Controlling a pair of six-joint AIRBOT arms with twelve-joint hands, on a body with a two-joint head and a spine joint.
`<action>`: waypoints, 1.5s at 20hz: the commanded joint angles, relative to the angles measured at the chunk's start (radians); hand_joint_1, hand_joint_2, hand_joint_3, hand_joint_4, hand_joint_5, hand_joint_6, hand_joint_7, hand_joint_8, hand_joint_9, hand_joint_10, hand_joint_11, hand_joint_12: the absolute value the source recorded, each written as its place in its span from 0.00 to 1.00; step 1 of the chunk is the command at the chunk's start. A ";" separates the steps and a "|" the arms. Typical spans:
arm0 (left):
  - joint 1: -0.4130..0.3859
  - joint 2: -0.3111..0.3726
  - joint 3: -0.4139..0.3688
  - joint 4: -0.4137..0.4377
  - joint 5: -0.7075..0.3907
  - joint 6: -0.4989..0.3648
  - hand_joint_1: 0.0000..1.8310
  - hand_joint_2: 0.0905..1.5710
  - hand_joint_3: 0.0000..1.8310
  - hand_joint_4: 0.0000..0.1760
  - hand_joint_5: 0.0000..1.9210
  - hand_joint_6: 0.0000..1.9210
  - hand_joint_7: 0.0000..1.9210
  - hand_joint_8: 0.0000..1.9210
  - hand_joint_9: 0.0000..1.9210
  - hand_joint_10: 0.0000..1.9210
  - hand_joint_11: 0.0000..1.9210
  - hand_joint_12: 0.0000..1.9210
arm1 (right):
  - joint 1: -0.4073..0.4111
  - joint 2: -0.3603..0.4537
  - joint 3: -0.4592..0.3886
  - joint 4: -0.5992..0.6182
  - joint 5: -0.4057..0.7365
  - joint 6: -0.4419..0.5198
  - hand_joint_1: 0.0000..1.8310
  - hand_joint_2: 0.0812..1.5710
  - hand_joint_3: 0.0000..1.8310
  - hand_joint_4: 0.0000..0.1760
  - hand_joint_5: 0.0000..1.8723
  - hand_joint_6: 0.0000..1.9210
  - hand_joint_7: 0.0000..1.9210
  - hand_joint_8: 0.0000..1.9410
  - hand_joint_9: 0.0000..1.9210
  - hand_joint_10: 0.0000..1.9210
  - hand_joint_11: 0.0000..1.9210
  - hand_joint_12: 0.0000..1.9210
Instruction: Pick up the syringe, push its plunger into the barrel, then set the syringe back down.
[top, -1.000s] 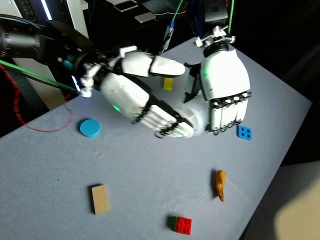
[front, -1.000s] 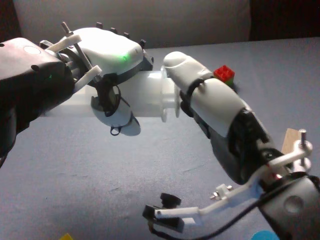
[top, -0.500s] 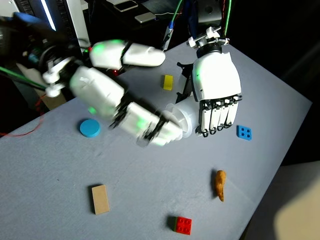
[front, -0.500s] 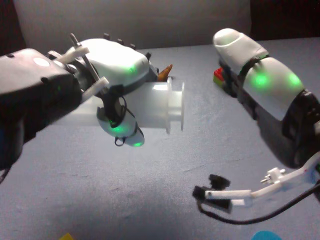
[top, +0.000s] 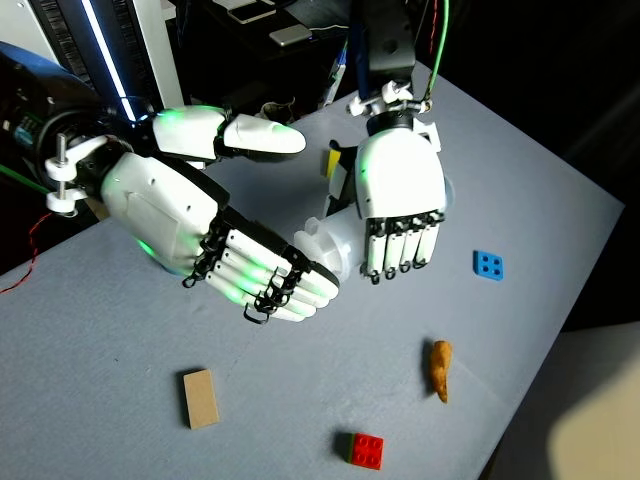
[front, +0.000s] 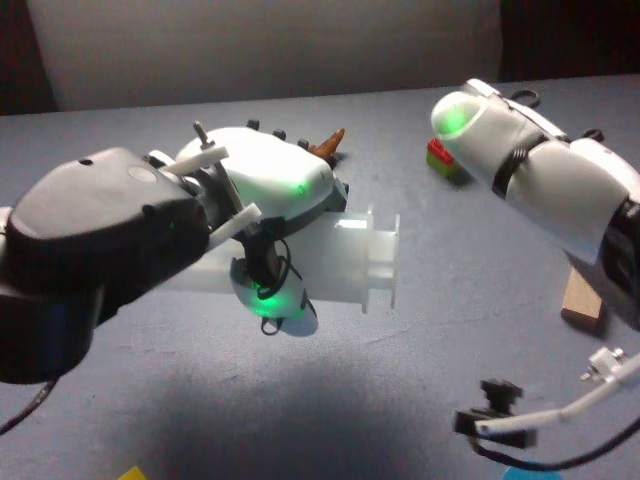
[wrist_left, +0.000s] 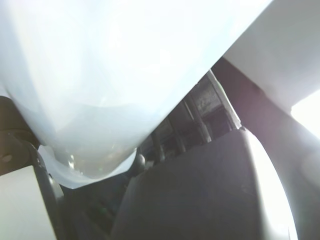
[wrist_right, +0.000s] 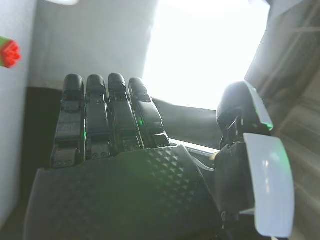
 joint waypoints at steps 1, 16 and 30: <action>-0.004 -0.005 0.003 0.050 -0.044 0.001 0.82 0.70 0.00 0.00 0.51 0.41 0.43 0.61 0.47 0.61 0.40 0.82 | 0.003 0.007 -0.003 -0.080 0.066 -0.009 0.04 0.70 0.00 0.00 0.04 0.00 0.05 0.00 0.06 0.00 0.00 0.14; 0.070 -0.132 0.055 0.050 -0.083 -0.019 0.81 0.70 0.00 0.00 0.51 0.39 0.42 0.62 0.46 0.64 0.43 0.81 | -0.020 0.022 -0.002 -0.173 0.057 -0.106 0.05 0.70 0.00 0.00 0.05 0.00 0.05 0.00 0.05 0.00 0.00 0.14; 0.096 -0.155 0.080 0.050 -0.102 -0.051 0.75 0.71 0.00 0.00 0.48 0.48 0.45 0.61 0.47 0.68 0.38 0.67 | -0.102 0.144 -0.003 -0.307 0.040 -0.248 0.05 0.71 0.00 0.00 0.04 0.00 0.04 0.00 0.04 0.00 0.00 0.09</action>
